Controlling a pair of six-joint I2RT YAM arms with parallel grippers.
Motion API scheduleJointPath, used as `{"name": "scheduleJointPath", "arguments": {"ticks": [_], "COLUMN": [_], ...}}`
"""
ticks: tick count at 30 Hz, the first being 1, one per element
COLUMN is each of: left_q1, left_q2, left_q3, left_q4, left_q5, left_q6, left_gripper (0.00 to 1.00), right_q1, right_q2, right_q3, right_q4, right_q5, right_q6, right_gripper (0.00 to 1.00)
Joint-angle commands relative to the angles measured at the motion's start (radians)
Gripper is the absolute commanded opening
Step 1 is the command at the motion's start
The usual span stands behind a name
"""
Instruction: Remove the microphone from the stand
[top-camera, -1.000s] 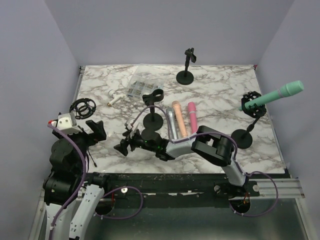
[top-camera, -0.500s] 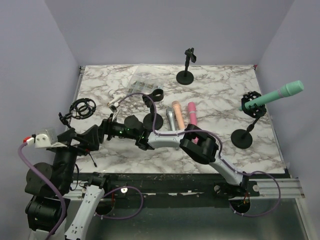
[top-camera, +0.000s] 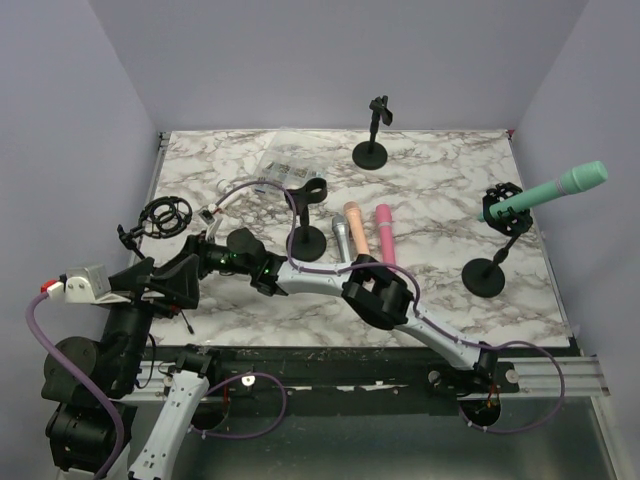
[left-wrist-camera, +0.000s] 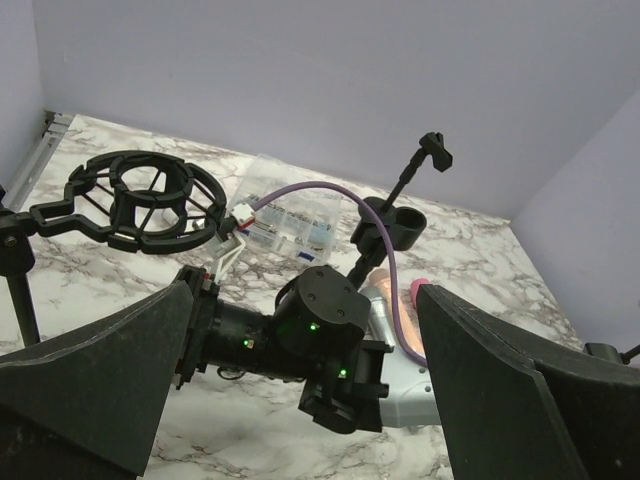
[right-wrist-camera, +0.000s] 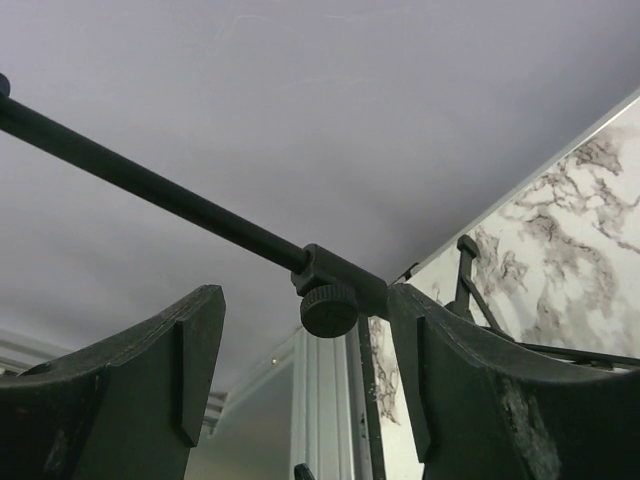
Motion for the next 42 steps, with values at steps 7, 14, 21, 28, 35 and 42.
{"name": "scheduleJointPath", "arguments": {"ticks": [7,14,21,28,35,42], "left_q1": [-0.003,-0.004,-0.003,-0.003,-0.003,-0.003], "left_q2": [-0.016,-0.012,-0.01,-0.016,-0.019,-0.031], "left_q3": [0.008,-0.003,-0.004,-0.014,-0.018,-0.025], "left_q4": [-0.022,-0.016,-0.014,-0.016,-0.019,-0.025], "left_q5": [0.009,0.011,0.012,0.009,0.009,-0.006], "left_q6": [0.0,-0.001,0.0,0.002,0.008,0.017], "left_gripper": [0.98,0.99,0.99,0.99,0.98,0.99], "right_q1": [0.01,0.009,0.009,0.009,0.008,0.009], "right_q2": [0.063,0.062,0.059,0.066,0.072,0.054], "right_q3": [0.063,0.063,0.089,0.111,0.123,0.08], "right_q4": [-0.048,-0.067,-0.09,-0.093,-0.112,-0.133], "right_q5": [-0.053,-0.039,-0.029,-0.032,-0.032,-0.042], "right_q6": [0.025,0.001,-0.018,-0.025,-0.046,-0.195], "right_gripper": [0.55,0.45,0.41,0.38,0.23,0.01]}}
